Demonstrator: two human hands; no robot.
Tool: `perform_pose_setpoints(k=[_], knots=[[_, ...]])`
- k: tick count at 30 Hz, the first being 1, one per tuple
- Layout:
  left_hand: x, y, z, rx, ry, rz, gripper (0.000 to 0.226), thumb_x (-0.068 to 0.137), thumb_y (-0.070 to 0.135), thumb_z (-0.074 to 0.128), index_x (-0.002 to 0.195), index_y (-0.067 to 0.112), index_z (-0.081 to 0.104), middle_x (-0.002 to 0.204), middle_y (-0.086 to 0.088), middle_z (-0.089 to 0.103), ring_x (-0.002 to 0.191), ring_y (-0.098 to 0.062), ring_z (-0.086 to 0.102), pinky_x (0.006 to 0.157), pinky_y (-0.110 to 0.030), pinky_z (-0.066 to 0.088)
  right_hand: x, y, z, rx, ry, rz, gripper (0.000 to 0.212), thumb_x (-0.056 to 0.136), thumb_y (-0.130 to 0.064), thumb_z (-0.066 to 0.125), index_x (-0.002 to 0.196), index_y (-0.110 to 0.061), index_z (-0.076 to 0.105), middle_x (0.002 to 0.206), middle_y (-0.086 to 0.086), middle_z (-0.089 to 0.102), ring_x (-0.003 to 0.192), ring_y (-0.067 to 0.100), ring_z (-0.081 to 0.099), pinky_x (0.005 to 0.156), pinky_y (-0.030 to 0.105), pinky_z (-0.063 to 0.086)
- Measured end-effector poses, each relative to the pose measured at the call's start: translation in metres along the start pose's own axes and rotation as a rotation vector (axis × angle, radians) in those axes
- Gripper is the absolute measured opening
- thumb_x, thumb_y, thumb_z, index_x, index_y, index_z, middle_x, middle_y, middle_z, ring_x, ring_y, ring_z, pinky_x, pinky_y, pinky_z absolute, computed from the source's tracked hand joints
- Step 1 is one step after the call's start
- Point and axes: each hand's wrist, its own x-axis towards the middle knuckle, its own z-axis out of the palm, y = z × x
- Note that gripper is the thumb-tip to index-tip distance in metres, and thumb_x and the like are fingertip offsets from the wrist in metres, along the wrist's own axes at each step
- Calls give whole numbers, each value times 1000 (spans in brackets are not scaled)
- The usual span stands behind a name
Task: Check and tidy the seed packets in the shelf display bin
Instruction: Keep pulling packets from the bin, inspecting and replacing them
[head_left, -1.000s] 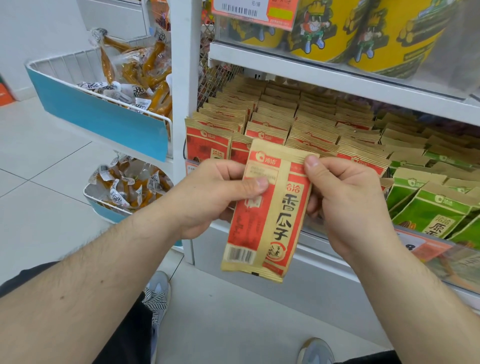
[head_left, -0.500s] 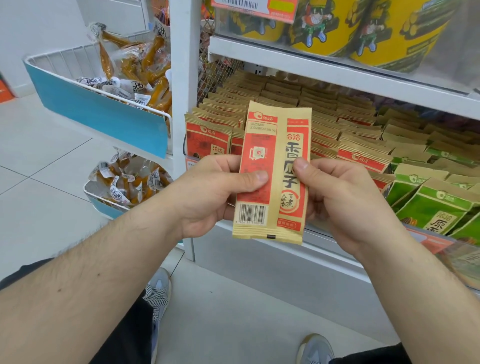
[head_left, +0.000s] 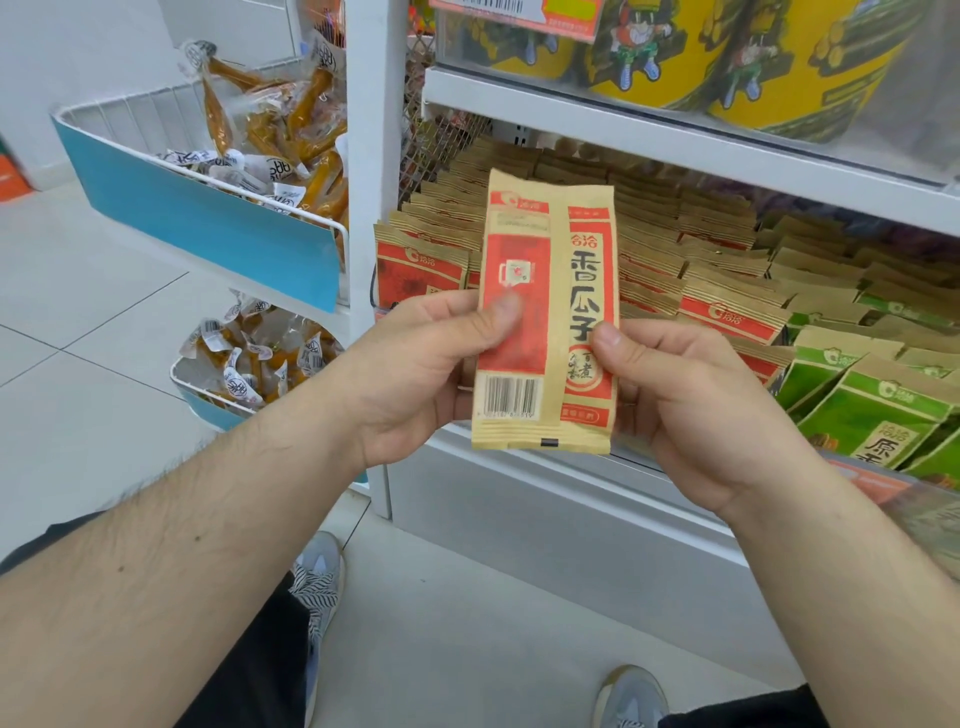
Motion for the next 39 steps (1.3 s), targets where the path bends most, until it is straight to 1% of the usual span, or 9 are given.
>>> perform_pose_setpoints(k=[3, 10, 13, 17, 21, 27, 30, 35, 39], knots=[[4, 0, -1, -49, 54, 6, 70, 78, 64, 36, 107, 11, 70, 94, -7, 73, 87, -23, 68, 76, -39, 56, 0, 3, 11, 340, 60, 58, 34, 94, -27, 50, 84, -8, 76, 76, 7, 73, 63, 17, 68, 55, 32, 57], [4, -4, -5, 117, 1, 60, 46, 81, 37, 58, 117, 8, 64, 95, -2, 71, 92, -15, 66, 97, -44, 46, 1, 13, 29, 769, -211, 305, 38, 70, -19, 57, 98, 4, 69, 64, 8, 51, 47, 14, 41, 45, 21, 32], [2, -7, -2, 96, -92, 11, 55, 82, 34, 58, 125, 1, 58, 105, -13, 67, 91, -20, 65, 87, -35, 52, 3, 24, 29, 932, -390, 334, 33, 90, -25, 48, 97, -1, 68, 70, 9, 56, 53, 16, 47, 52, 23, 35], [1, -9, 1, -6, -94, 50, 37, 82, 25, 63, 113, 5, 63, 83, -17, 70, 54, -27, 60, 52, -30, 49, 2, 24, 28, 592, -444, 327, 37, 76, -37, 68, 95, -5, 72, 85, 17, 68, 66, 26, 64, 62, 31, 52], [3, -6, -1, -9, 15, 41, 46, 77, 17, 74, 120, 6, 63, 112, -20, 70, 94, -35, 68, 83, -47, 55, 8, 21, 14, 278, -67, 262, 31, 82, -26, 61, 105, -8, 72, 104, 17, 72, 91, 31, 71, 81, 45, 57], [2, -6, 0, 93, 28, 36, 40, 69, 15, 72, 109, 12, 67, 101, -12, 75, 82, -23, 73, 63, -31, 59, 10, 12, 4, 199, 227, 125, 51, 101, -47, 38, 93, -12, 74, 103, 21, 71, 99, 44, 63, 95, 63, 44], [1, -7, 2, 150, 22, 58, 32, 77, 5, 71, 108, 12, 68, 99, -12, 75, 80, -23, 73, 62, -30, 59, 5, 8, 9, 66, 203, 24, 52, 95, -57, 42, 92, -17, 75, 95, 13, 75, 92, 36, 71, 83, 54, 56], [-2, 0, 7, 333, -17, 131, 22, 81, 16, 70, 103, 20, 70, 97, -6, 75, 87, -17, 73, 70, -28, 59, -2, -3, 0, -52, 195, -91, 9, 83, -21, 67, 84, -12, 70, 79, 15, 74, 68, 34, 72, 57, 49, 60], [13, 13, -7, 745, 380, 492, 15, 90, 38, 63, 101, 28, 67, 96, 13, 66, 94, -8, 62, 79, -25, 50, -5, -21, -11, 58, 265, -256, 8, 75, -23, 65, 76, -14, 67, 63, 2, 71, 48, 13, 64, 42, 23, 49]])
